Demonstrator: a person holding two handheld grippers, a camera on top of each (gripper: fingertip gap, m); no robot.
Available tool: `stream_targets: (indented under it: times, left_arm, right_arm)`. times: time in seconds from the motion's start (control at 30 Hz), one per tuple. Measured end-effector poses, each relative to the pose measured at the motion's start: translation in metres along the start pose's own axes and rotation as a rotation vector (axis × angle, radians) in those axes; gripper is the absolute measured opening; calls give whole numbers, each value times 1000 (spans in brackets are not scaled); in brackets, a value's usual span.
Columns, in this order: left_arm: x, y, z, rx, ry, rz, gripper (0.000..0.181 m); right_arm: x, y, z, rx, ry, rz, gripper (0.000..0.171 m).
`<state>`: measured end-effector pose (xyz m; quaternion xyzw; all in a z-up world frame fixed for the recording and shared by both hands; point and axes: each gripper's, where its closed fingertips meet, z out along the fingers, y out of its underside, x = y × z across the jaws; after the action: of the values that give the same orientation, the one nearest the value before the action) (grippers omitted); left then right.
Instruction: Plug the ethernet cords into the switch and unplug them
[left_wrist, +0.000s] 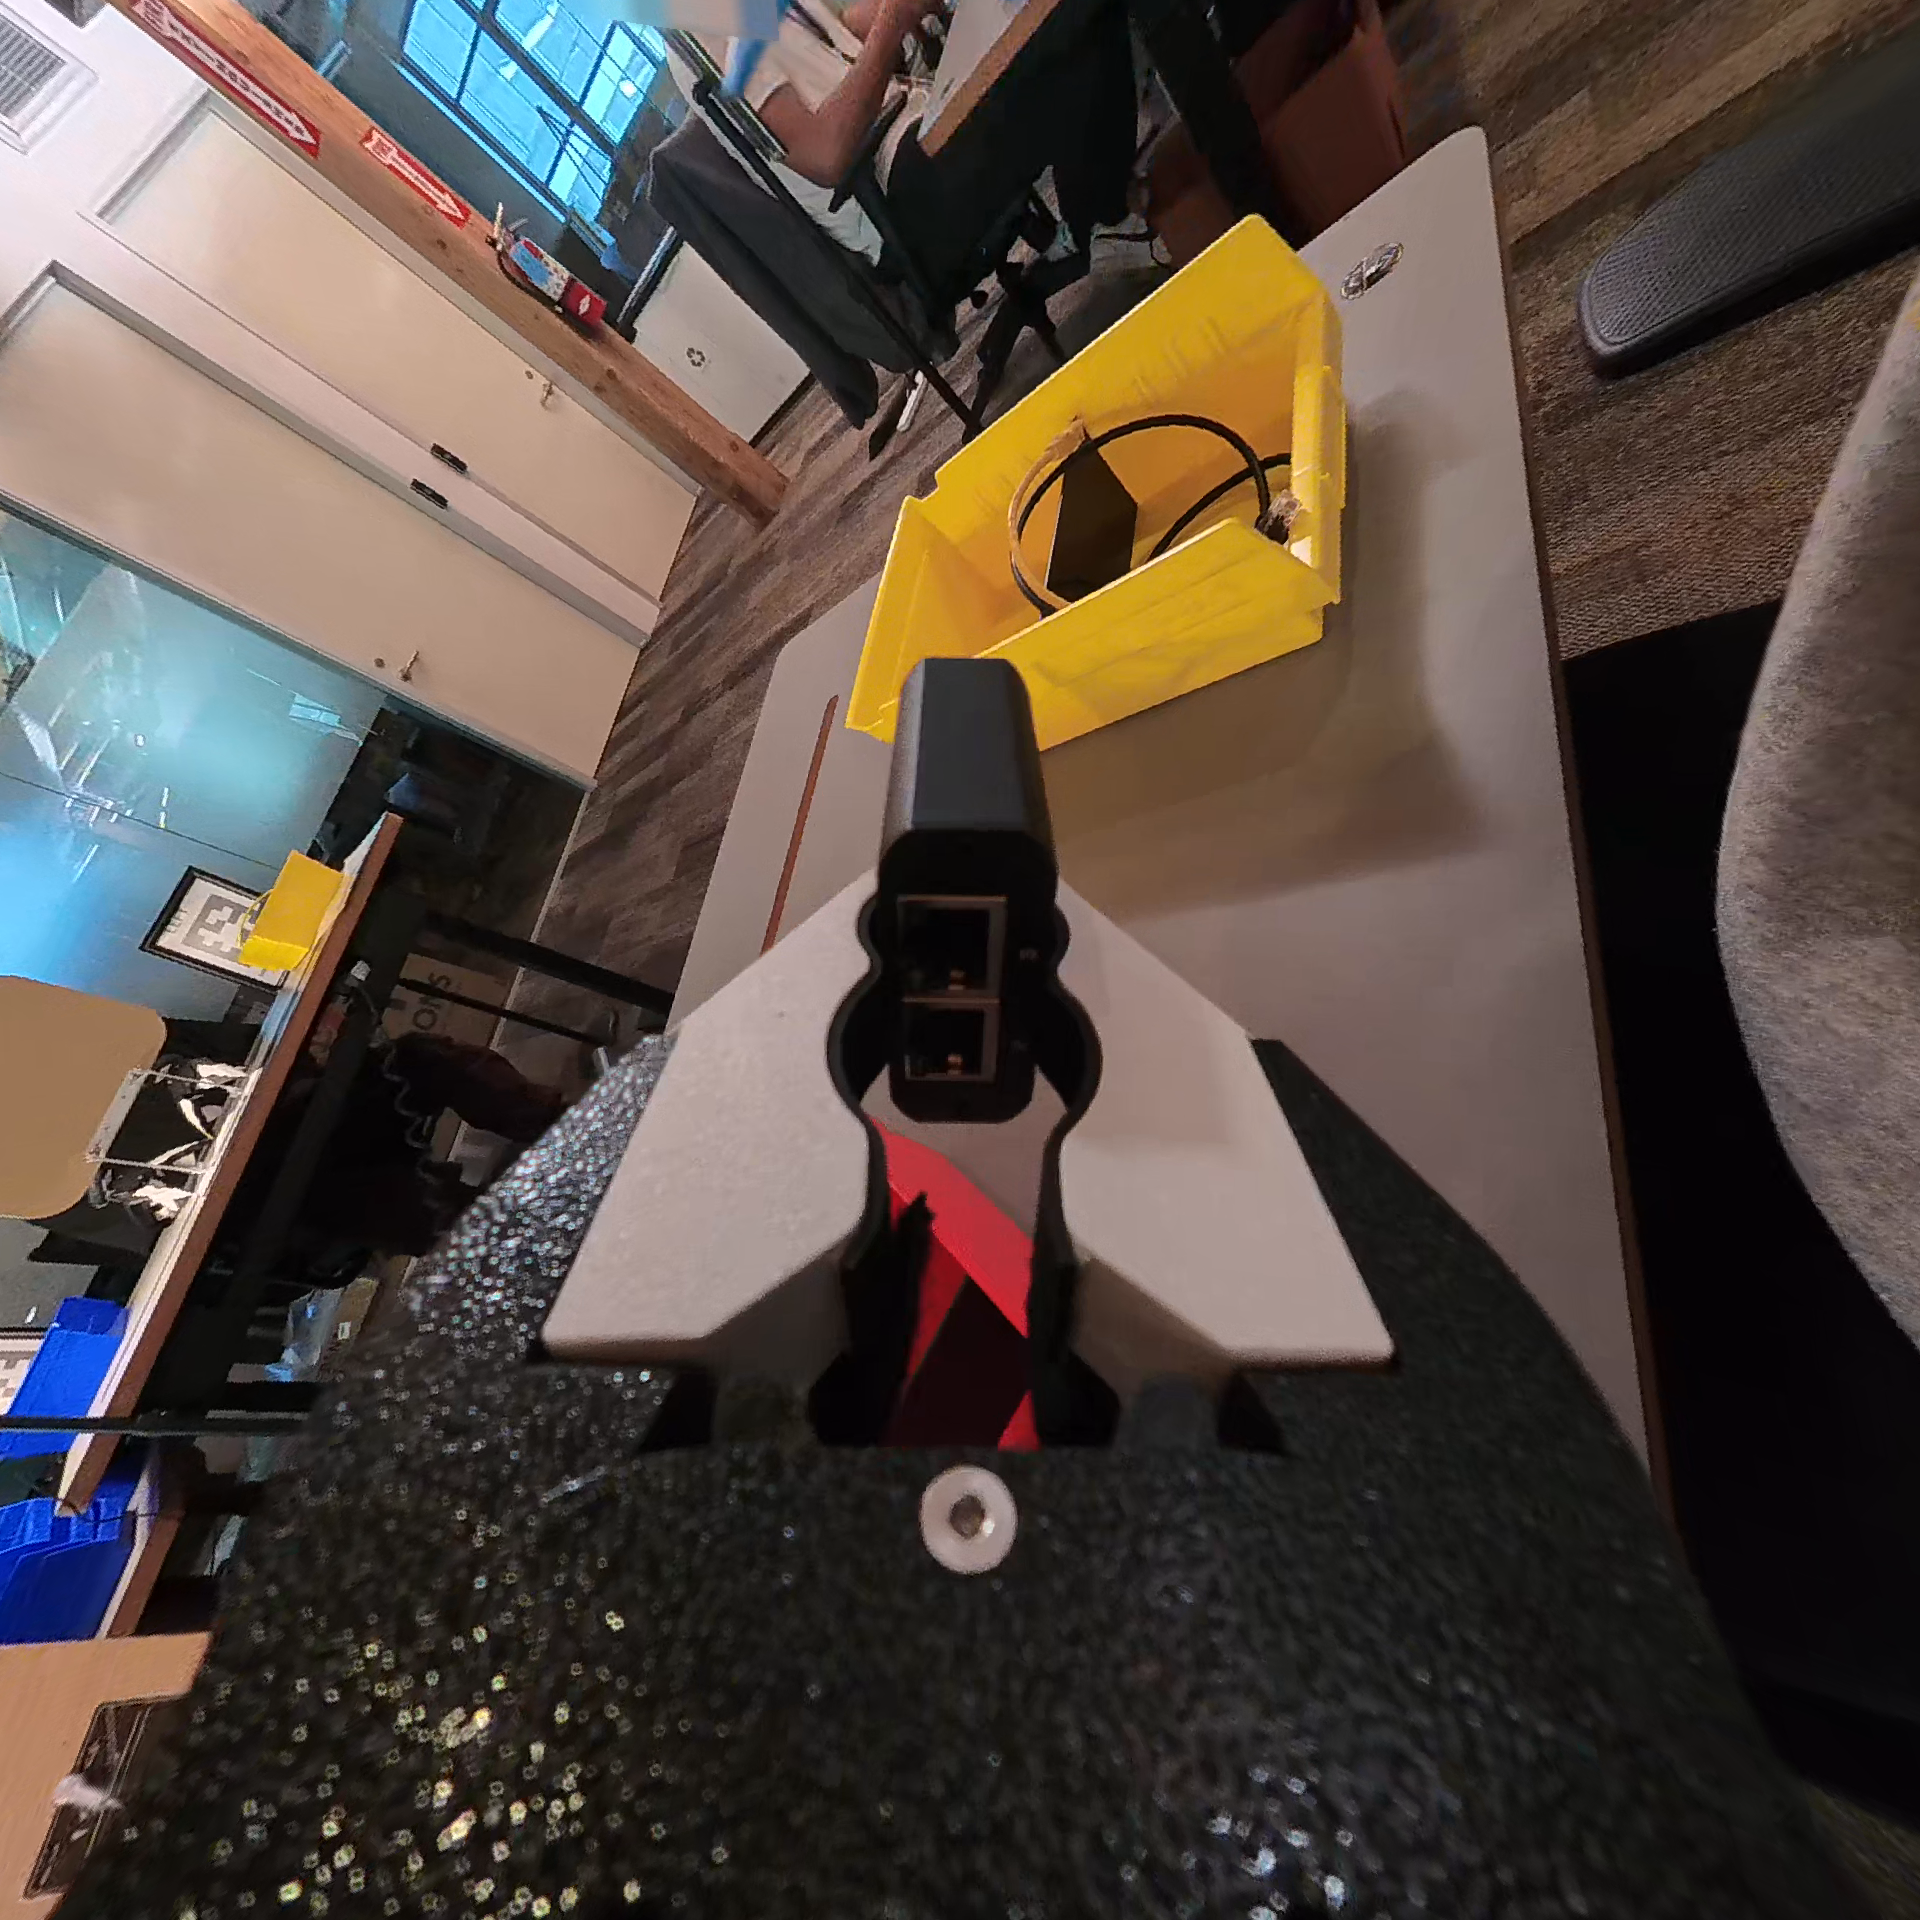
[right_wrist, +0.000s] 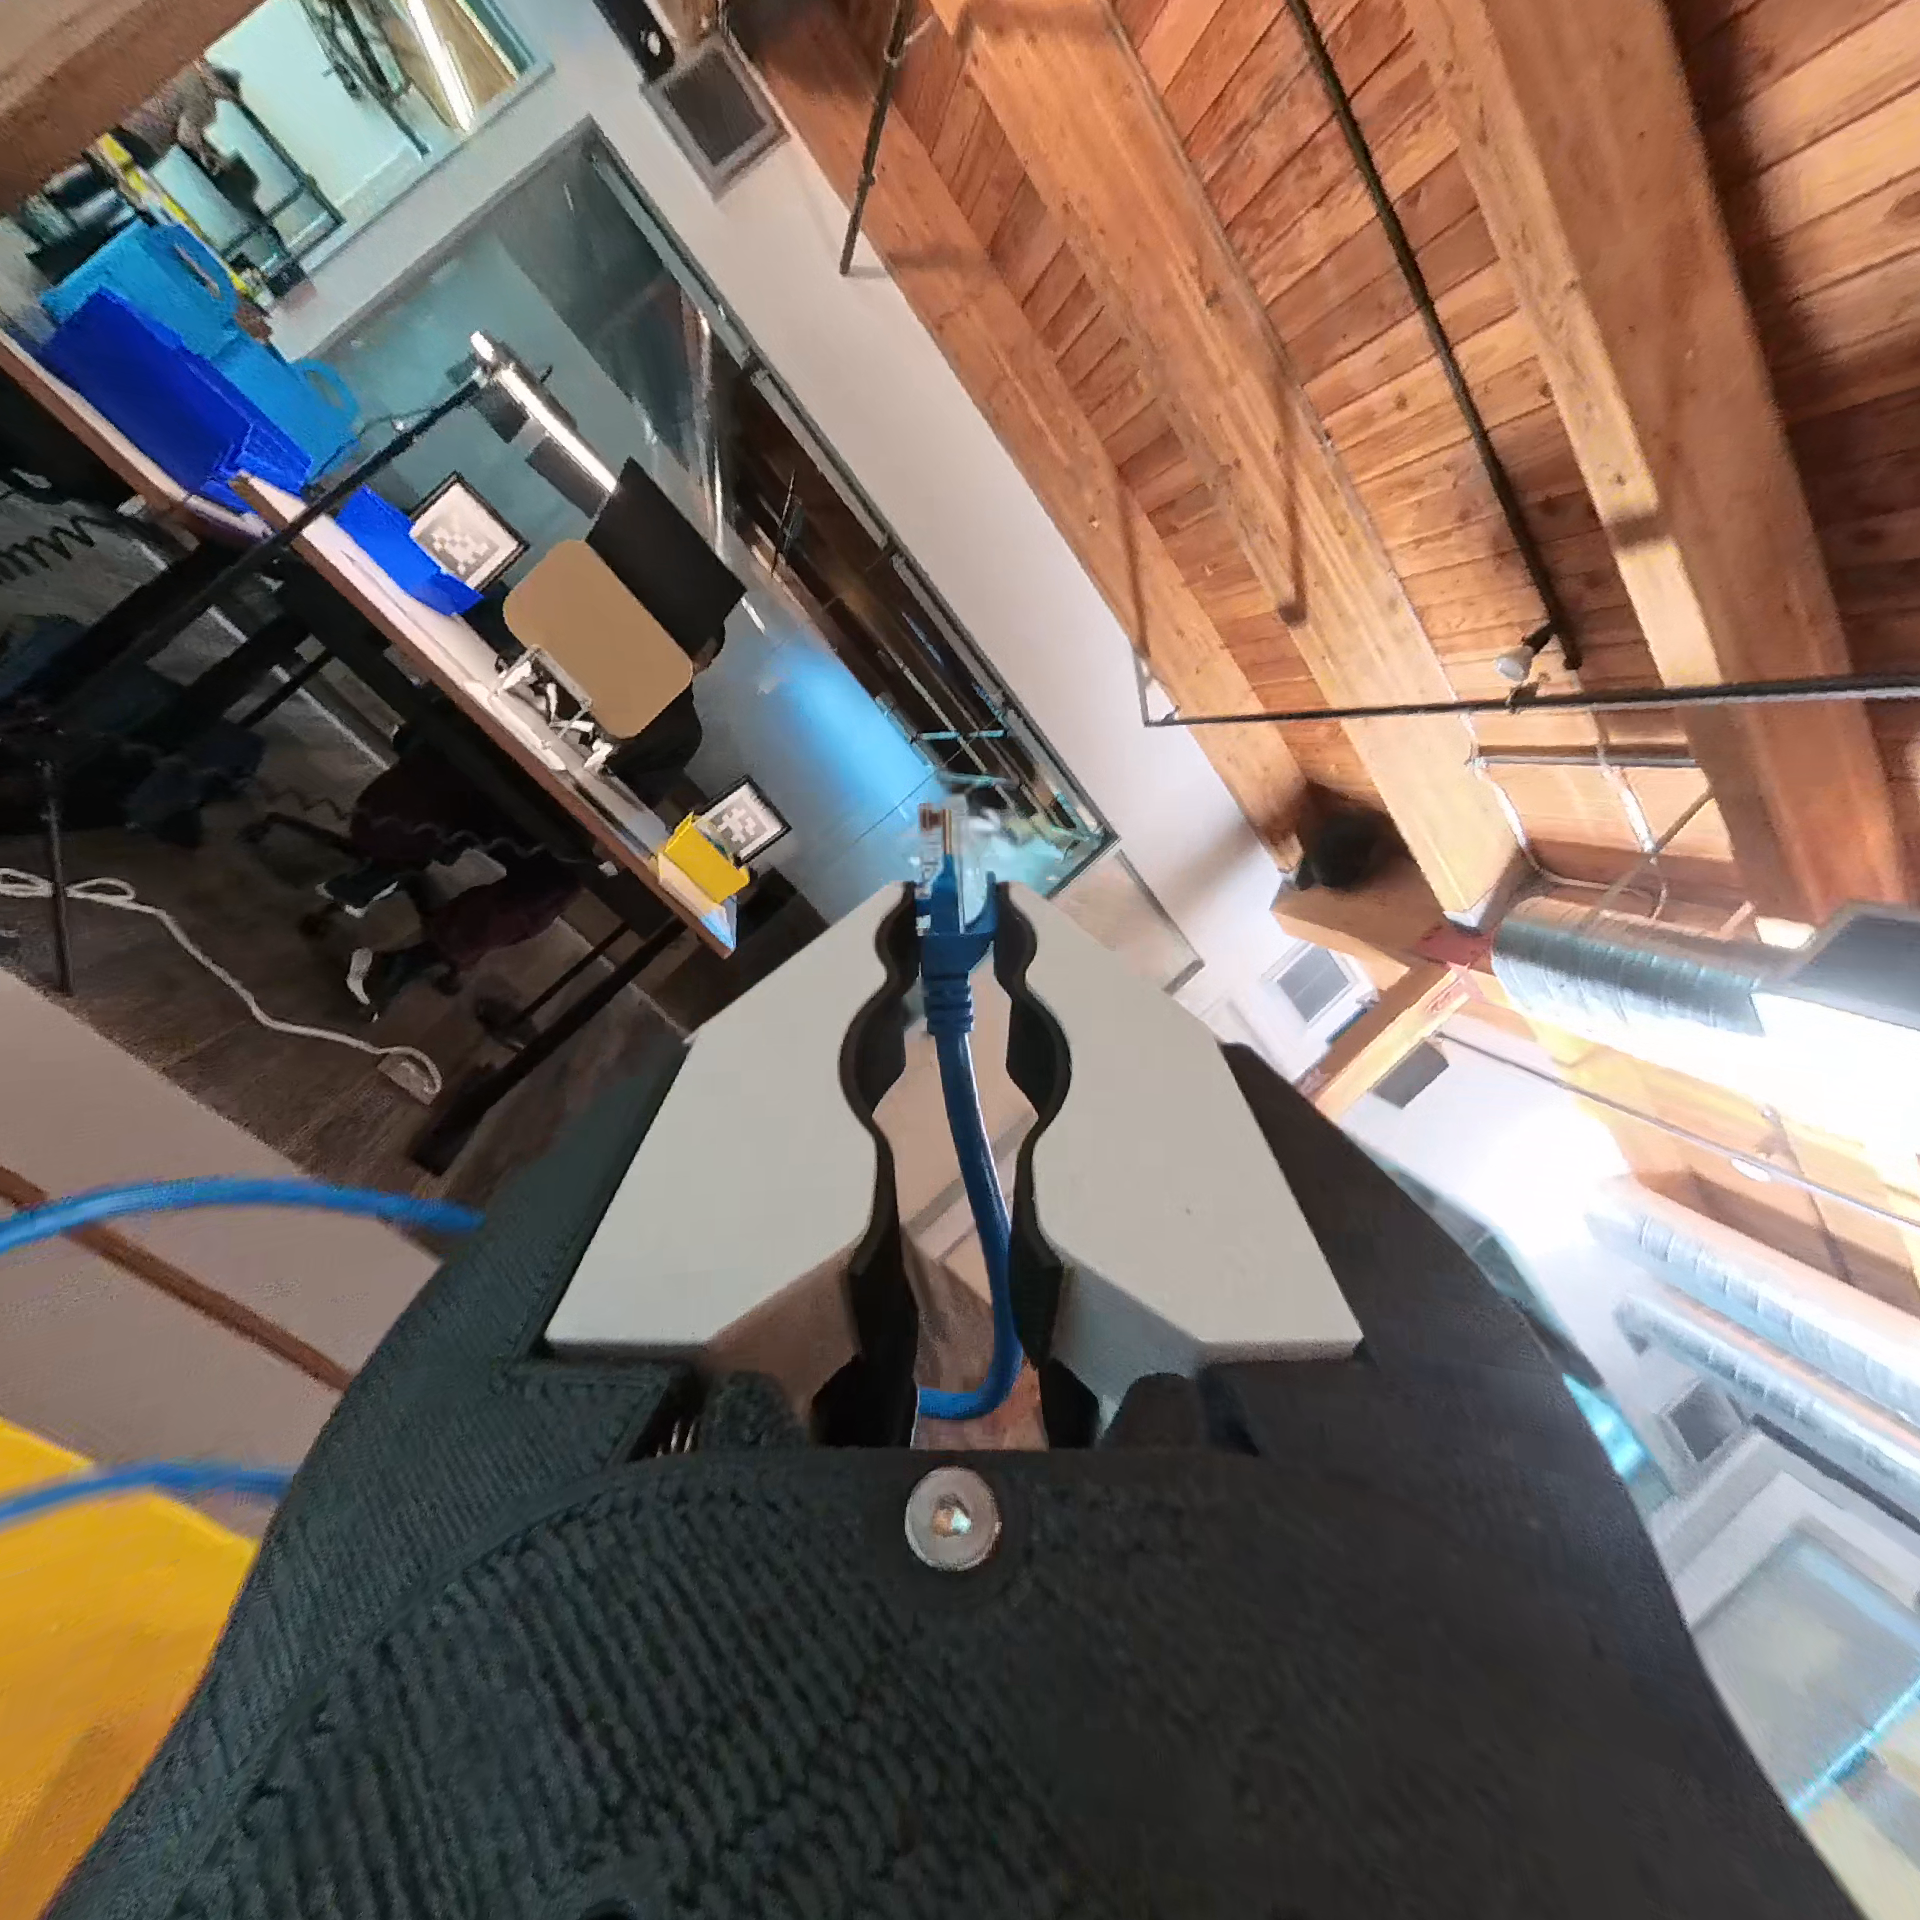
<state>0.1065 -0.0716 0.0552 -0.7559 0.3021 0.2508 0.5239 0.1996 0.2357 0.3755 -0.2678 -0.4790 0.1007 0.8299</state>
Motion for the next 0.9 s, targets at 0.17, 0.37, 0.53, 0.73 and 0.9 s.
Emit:
stream_targets:
  times: [0.17, 0.37, 0.53, 0.73, 0.9]
  left_arm:
    - [4, 1, 6, -11, 19, 3, 22]
    - [9, 6, 15, -48, 34, 21, 22]
    - [15, 8, 24, -48, 62, 16, 22]
    - [23, 8, 35, -54, 89, 25, 21]
    - [29, 8, 41, -65, 108, 35, 21]
  right_arm:
    - [-43, 58, -4, -95, -87, 72, 11]
    - [-114, 130, -33, -141, -127, 115, 11]
    - [-183, 181, -63, -196, -216, 27, 12]
    - [-299, 226, -115, -353, -813, 142, 12]
    - [-343, 256, -154, -563, -1105, 252, 12]
